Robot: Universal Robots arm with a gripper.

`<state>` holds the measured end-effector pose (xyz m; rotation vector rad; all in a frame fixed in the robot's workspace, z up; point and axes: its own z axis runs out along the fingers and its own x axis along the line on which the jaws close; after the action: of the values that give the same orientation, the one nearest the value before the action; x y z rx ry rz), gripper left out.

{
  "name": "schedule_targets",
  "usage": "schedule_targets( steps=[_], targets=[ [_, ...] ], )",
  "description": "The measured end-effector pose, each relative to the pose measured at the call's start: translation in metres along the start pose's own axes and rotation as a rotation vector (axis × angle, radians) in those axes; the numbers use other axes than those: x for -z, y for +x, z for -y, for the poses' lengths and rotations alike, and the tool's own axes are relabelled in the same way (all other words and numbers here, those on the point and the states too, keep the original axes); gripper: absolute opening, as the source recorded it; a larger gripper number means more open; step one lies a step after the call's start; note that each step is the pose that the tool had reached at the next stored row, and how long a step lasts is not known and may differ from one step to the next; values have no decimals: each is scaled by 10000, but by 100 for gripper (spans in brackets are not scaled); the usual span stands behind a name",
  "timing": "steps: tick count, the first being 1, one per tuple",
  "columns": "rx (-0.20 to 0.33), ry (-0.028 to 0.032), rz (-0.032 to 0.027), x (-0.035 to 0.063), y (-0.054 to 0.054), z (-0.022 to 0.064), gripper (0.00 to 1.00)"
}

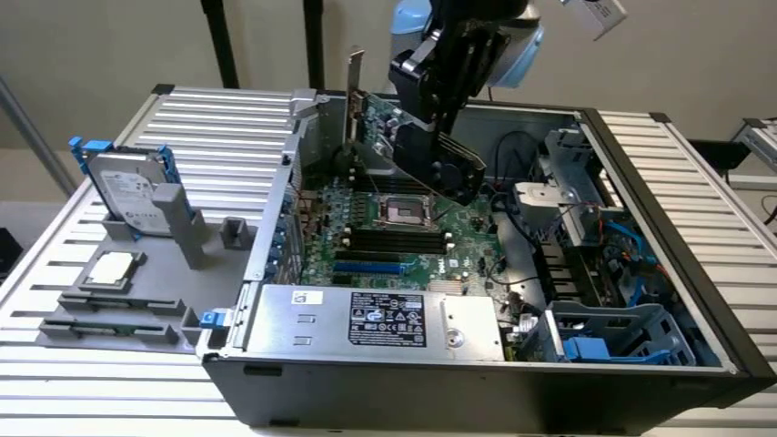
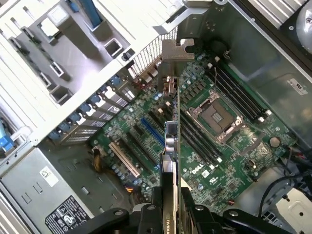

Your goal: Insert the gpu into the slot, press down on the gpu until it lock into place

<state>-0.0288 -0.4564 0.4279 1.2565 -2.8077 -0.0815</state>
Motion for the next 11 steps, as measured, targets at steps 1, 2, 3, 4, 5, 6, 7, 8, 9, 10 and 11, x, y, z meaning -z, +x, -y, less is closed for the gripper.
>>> schedule_targets(
  steps=[1,2,3,4,5,6,7,8,9,10,11],
  targets=[
    [185,8,-11,-2,0,0,26],
    [365,17,-23,-4,0,0,26],
    [548,27,-36,-6,0,0,26],
    [723,35,-46,-9,0,1,26],
    [908,43,-59,-11,-1,1,26],
    [1092,52,-71,-14,0,1,26],
    [1272,61,-82,-17,-1,1,26],
    [1450,70,-93,-21,-1,1,26],
    [1630,79,-105,-24,-1,2,26],
    [1825,89,-117,-28,-1,2,26],
    [1999,97,-128,-31,-1,2,26]
  ],
)
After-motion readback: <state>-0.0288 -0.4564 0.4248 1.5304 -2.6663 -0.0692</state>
